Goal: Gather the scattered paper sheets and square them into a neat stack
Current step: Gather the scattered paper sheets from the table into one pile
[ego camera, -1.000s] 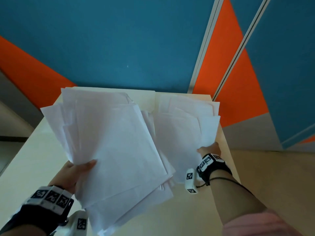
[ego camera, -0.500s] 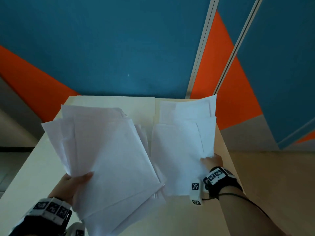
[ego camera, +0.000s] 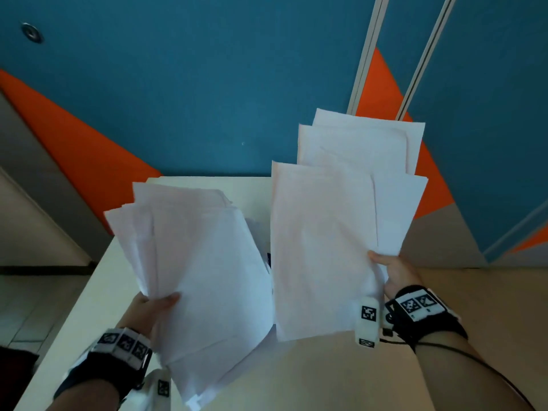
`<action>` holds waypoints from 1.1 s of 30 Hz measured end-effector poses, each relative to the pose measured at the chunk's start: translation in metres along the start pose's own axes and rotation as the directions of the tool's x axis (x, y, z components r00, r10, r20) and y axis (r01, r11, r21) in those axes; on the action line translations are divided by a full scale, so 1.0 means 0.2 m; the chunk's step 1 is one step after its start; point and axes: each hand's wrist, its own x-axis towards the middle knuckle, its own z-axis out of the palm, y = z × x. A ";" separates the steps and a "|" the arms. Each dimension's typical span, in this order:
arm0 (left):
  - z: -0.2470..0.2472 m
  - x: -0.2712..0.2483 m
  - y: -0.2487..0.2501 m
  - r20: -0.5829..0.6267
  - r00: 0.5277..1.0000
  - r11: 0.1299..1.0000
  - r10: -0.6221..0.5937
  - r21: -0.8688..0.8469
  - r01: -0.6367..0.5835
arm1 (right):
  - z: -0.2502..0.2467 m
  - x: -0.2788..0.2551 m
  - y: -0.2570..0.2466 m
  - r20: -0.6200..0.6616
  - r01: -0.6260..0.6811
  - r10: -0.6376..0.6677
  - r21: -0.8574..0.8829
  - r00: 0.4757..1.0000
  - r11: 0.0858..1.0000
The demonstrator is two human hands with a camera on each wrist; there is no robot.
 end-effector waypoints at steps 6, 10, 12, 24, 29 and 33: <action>-0.08 -0.02 0.07 -0.015 0.998 0.998 0.067 -0.003 -0.067 | 0.08 -0.17 -0.17 0.089 0.114 -0.116 0.038 0.989 0.993; -0.05 -0.05 0.07 0.065 0.996 0.998 0.055 -0.036 -0.053 | 0.28 -0.29 -0.08 0.228 0.149 -0.127 -0.084 0.965 0.985; 0.00 -0.09 0.08 0.129 0.991 0.998 0.045 -0.053 -0.038 | 0.39 -0.33 0.03 0.251 0.138 -0.093 -0.168 0.963 0.976; 0.05 -0.17 0.04 0.328 0.932 0.966 -0.157 -0.143 0.213 | 0.51 -0.37 0.34 0.453 0.126 0.069 -0.386 0.889 0.914; 0.07 -0.19 0.04 0.409 0.912 0.959 -0.020 -0.250 0.133 | 0.51 -0.32 0.30 0.493 0.185 0.017 -0.359 0.870 0.915; 0.12 -0.17 0.09 0.473 0.875 0.938 0.106 -0.340 0.071 | 0.50 -0.24 0.25 0.480 0.209 -0.034 -0.317 0.877 0.925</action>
